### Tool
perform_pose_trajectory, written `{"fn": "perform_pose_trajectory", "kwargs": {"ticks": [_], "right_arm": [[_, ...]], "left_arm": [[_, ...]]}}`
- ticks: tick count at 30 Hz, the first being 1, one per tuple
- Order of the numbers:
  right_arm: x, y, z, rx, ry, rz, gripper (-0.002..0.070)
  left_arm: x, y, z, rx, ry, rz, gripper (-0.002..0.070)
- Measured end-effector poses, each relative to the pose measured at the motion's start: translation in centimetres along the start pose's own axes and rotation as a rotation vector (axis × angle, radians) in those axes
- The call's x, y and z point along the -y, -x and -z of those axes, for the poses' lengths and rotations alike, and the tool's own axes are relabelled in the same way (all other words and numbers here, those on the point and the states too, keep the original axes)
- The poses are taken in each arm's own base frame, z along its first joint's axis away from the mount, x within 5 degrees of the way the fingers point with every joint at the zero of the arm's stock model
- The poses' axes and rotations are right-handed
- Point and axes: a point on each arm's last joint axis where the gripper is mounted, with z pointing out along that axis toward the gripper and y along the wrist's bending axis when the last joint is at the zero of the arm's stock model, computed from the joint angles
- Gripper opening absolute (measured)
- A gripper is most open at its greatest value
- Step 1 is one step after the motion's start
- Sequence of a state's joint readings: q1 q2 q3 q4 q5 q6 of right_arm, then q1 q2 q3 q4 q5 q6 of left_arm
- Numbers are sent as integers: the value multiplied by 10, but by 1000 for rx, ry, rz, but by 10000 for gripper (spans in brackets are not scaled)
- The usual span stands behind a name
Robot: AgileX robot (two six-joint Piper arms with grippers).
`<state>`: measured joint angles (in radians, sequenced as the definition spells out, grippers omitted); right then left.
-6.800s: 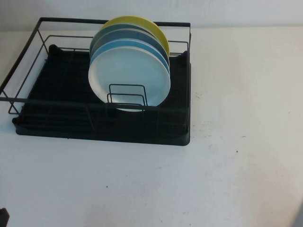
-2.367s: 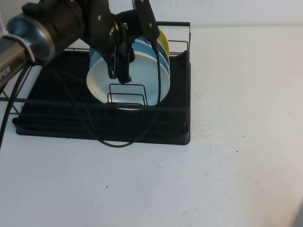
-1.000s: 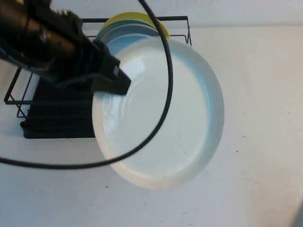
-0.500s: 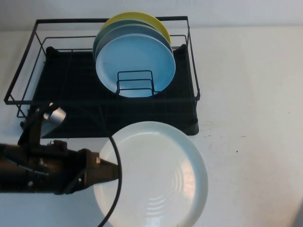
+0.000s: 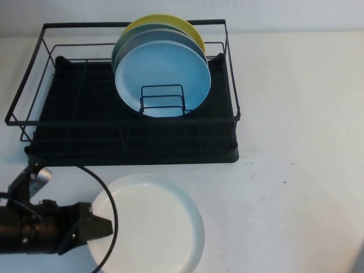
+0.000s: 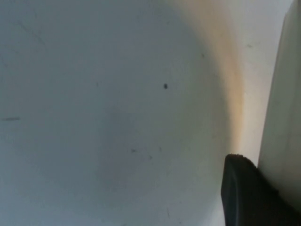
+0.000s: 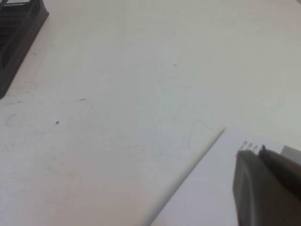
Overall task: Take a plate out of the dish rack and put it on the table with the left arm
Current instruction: Place the plate from the table
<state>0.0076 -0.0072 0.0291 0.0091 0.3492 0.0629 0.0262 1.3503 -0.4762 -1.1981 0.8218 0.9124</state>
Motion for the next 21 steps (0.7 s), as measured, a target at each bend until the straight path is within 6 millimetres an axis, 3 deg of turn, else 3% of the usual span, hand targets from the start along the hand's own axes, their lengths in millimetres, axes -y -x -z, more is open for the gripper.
{"fn": "perform_pose_trajectory", "kwargs": {"ticks": [12,14,19,21], "right_arm": [[0,0,0,0,0,0,-20],[0,0,0,0,0,0,-20],[0,0,0,0,0,0,-20],[0,0,0,0,0,0,-20]], "left_arm": [[-28,-1,-34,-122,-60,58,82],[-28,-1,-34,-121,-59,47,121],[-29,-1,-35,-119,-58,41,335],[-29,-1,-35,-114,-58,40,380]]}}
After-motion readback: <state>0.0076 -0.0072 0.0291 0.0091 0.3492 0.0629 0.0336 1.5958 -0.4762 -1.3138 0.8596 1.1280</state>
